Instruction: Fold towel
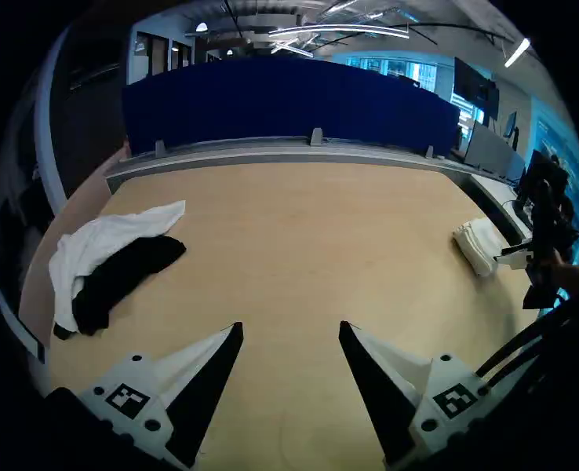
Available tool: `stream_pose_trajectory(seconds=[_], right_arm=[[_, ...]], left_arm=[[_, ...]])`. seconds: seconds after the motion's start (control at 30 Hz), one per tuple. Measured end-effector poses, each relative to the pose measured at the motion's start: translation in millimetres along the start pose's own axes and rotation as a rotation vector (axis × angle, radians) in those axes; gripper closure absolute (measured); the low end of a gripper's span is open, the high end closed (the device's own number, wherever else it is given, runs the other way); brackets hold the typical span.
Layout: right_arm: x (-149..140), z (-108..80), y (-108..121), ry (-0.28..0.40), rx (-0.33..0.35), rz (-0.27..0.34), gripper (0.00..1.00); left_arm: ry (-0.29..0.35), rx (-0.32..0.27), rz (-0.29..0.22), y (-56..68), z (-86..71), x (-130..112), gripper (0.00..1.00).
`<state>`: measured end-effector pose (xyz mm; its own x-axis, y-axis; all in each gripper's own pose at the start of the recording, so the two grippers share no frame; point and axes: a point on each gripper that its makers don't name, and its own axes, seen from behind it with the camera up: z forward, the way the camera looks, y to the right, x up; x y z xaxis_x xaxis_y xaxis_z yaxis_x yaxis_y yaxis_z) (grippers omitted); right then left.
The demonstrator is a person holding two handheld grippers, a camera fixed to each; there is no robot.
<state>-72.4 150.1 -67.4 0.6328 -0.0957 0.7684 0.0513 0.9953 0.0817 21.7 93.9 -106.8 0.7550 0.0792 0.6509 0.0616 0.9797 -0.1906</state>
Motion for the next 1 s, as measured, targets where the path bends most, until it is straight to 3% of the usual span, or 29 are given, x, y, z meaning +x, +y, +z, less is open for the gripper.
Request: stream_pose_trajectory(seconds=[0.47, 0.57, 0.8, 1.0], right_arm=[[25.8, -24.7, -5.4, 0.089, 0.003, 0.022, 0.0], [36.2, -33.4, -10.4, 0.136, 0.006, 0.038, 0.0], [85.3, -73.8, -28.3, 0.378, 0.037, 0.102, 0.0], [122.0, -113.2, -15.9, 0.592, -0.035, 0.148, 0.0]], left_arm=[[0.019, 0.0, 0.008, -4.9, -1.9, 3.7, 0.1], [0.027, -0.003, 0.008, -6.1, -1.8, 6.1, 0.1], [0.057, -0.014, -0.013, -8.9, -2.3, 15.9, 0.1], [0.102, -0.029, -0.032, -9.5, -2.5, 28.0, 0.1]])
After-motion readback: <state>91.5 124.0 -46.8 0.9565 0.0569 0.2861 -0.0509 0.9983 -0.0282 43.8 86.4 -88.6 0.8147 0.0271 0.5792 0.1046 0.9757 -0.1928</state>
